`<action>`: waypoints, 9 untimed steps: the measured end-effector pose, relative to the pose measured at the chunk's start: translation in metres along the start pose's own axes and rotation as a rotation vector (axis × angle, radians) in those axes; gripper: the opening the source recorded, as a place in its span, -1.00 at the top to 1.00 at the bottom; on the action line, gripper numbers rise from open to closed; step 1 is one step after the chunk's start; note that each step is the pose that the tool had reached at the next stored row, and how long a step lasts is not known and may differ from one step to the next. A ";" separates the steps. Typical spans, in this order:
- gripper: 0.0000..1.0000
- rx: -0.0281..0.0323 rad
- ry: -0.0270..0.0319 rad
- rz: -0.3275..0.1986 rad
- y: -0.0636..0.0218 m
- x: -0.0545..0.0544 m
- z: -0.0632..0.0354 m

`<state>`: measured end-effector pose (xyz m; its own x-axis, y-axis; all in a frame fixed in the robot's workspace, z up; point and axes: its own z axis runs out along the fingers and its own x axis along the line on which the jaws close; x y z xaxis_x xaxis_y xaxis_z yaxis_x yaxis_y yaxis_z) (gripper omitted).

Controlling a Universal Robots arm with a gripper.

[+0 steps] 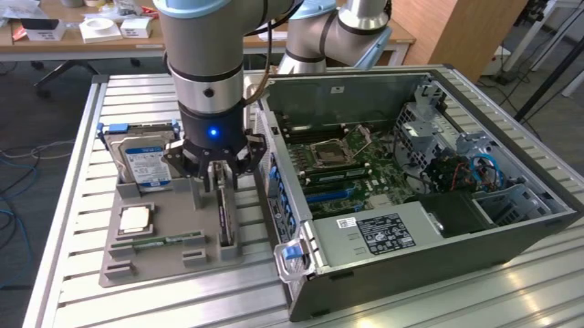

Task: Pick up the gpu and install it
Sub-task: 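Pick up the gpu and move the gpu toward the slot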

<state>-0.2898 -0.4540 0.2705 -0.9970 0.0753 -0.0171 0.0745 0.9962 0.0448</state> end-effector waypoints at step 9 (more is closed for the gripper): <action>0.03 -0.0001 0.0002 0.000 -0.0045 0.000 0.0009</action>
<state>-0.2898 -0.4584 0.2694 -0.9970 0.0753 -0.0169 0.0744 0.9962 0.0449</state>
